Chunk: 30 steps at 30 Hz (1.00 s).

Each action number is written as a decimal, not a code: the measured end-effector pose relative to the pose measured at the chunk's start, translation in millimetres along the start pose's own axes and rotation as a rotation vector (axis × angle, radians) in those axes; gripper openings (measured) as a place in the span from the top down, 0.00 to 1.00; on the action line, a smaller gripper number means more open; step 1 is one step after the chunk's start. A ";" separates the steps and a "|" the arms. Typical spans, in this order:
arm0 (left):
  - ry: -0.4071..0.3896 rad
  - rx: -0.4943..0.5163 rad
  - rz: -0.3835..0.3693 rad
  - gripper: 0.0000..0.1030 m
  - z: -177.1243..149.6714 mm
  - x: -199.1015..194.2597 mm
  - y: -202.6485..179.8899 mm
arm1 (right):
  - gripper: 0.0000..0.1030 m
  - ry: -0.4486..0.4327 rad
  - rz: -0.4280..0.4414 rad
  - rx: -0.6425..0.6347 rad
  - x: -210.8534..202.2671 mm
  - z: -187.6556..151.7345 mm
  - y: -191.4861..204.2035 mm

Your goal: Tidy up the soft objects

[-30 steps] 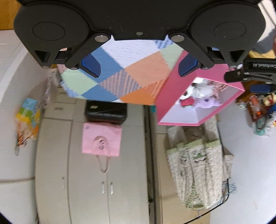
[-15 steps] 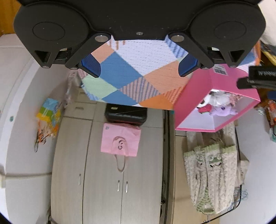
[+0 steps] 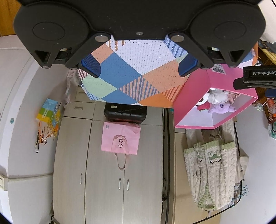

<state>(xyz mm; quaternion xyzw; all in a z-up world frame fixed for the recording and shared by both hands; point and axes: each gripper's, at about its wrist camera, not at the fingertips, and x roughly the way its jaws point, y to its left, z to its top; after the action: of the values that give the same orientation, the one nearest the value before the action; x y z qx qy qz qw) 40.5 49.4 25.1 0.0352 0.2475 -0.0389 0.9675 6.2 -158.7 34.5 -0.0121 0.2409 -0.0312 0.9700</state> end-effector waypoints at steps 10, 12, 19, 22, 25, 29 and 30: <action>0.003 -0.004 -0.008 0.00 -2.6 -1.2 -1.7 | 0.04 -0.028 -0.021 -0.002 -3.8 -0.6 -1.6; -0.003 -0.001 -0.002 0.00 -3.4 -1.6 -3.0 | 0.04 -0.039 -0.036 -0.012 -4.3 -1.1 0.0; -0.030 0.032 0.020 0.00 -5.7 -3.1 -5.8 | 0.04 -0.066 -0.065 -0.022 -4.4 -3.8 0.3; -0.032 0.041 0.017 0.00 -5.7 -3.2 -6.6 | 0.04 -0.073 -0.076 -0.023 -4.0 -4.7 -0.2; -0.037 0.053 0.022 0.00 -5.7 -3.8 -8.3 | 0.04 -0.080 -0.079 -0.019 -5.2 -4.3 -1.5; -0.039 0.055 0.023 0.00 -5.8 -4.8 -8.6 | 0.04 -0.094 -0.080 -0.016 -7.5 -4.8 -2.2; -0.040 0.055 0.021 0.00 -5.8 -5.2 -8.7 | 0.04 -0.094 -0.081 -0.017 -7.3 -4.8 -2.4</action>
<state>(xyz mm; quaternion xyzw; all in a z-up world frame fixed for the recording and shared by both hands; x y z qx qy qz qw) 32.4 41.5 22.1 0.0635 0.2266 -0.0361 0.9712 -2.6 -160.6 33.8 -0.0316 0.1944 -0.0679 0.9781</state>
